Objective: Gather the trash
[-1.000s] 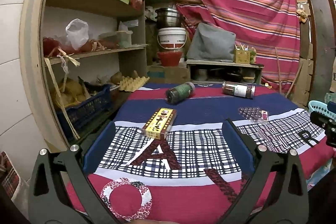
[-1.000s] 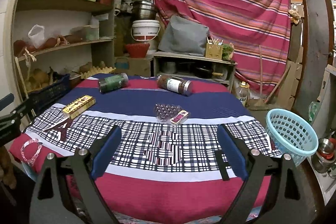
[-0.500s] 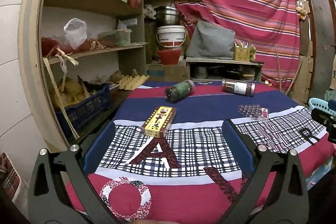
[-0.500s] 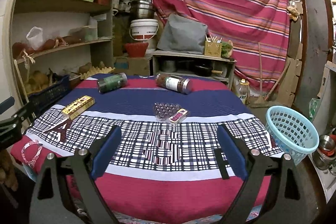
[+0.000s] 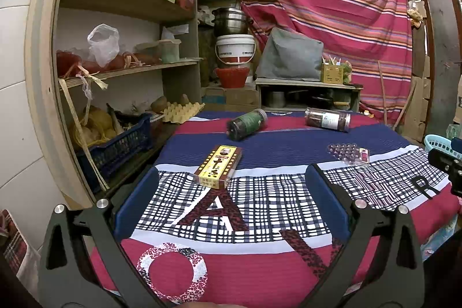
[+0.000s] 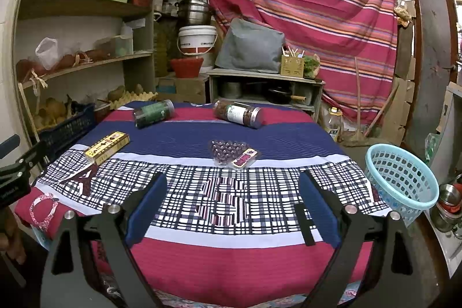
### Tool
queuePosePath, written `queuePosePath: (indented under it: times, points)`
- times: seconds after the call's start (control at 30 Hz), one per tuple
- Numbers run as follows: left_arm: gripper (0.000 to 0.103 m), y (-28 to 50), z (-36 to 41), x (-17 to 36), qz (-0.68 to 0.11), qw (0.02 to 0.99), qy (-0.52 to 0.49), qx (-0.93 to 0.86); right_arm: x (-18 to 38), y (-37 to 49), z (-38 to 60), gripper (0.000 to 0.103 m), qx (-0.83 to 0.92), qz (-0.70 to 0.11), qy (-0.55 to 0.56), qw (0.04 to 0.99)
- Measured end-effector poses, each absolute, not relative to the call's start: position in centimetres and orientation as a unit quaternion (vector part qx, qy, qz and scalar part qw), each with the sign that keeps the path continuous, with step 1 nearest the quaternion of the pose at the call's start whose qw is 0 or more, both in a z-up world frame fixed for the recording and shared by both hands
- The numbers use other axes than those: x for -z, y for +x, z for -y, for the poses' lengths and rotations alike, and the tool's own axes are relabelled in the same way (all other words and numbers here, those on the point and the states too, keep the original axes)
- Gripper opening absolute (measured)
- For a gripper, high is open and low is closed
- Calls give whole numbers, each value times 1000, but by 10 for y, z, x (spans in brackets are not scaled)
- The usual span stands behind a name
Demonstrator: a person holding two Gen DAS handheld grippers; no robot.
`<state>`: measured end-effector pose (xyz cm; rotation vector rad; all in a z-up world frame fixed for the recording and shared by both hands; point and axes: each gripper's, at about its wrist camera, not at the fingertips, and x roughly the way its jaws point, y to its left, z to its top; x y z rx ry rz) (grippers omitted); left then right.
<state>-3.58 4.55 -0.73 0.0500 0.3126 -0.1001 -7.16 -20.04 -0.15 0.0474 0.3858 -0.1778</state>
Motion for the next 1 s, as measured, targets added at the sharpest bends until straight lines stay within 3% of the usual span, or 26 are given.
queuePosePath:
  times: [1.0]
  points:
    - [98, -36, -44, 10, -161, 985, 24, 51, 2, -71, 197, 90, 88, -192, 24, 977]
